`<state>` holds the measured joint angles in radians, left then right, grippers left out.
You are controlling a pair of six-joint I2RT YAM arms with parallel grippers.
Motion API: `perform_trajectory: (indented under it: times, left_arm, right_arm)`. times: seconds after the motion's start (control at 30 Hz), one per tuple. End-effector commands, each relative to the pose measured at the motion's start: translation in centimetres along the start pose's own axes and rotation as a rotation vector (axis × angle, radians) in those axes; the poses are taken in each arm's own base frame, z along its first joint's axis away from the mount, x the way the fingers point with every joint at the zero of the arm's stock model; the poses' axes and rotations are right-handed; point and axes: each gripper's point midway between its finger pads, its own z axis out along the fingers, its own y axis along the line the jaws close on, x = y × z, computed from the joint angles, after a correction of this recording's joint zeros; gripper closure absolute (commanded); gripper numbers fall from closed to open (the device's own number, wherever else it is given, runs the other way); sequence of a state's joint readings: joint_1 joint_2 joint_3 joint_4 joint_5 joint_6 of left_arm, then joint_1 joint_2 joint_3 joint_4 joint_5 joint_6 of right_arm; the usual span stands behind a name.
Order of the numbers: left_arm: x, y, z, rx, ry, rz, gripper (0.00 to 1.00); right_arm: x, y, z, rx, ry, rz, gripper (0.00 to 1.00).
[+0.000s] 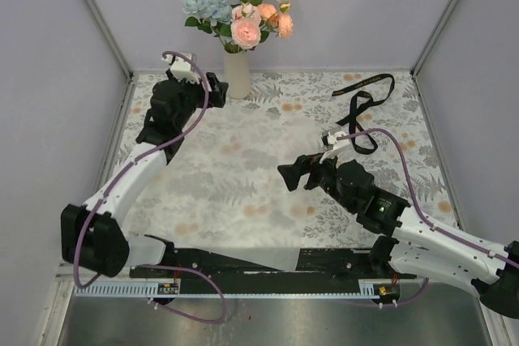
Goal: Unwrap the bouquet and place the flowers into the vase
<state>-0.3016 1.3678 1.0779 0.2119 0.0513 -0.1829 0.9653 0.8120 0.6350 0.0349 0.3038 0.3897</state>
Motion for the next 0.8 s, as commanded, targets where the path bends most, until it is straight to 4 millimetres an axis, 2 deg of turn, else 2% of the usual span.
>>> perform_trajectory:
  times: [0.0,0.03,0.2,0.4,0.63,0.77]
  left_arm:
    - [-1.6,-2.2,-5.0,0.078,0.009,-0.060,0.06]
    - [-1.7,-2.8,-6.0,0.104,0.026,-0.073,0.01]
    - [0.4,-5.3,-11.5,0.213,0.112,-0.145,0.01]
    - [3.5,-8.4,-17.1,0.408,0.179,-0.175,0.01]
    - [6.5,-7.9,-20.6,0.409,0.166,-0.144,0.01]
    - [7.4,-7.2,-21.7,0.382,0.142,-0.137,0.01]
  right_arm:
    - [-1.3,0.1,0.2,0.034,0.010,0.004,0.01]
    - [-1.2,-0.4,0.2,0.064,0.023,-0.002,0.01]
    - [-2.0,-2.0,-0.1,0.185,0.011,0.045,0.00]
    - [-2.5,-3.9,-2.0,0.334,0.015,0.188,0.01]
    - [-2.2,-4.3,-3.7,0.364,0.074,0.183,0.01]
    - [-3.2,-4.6,-4.4,0.373,0.042,0.172,0.01]
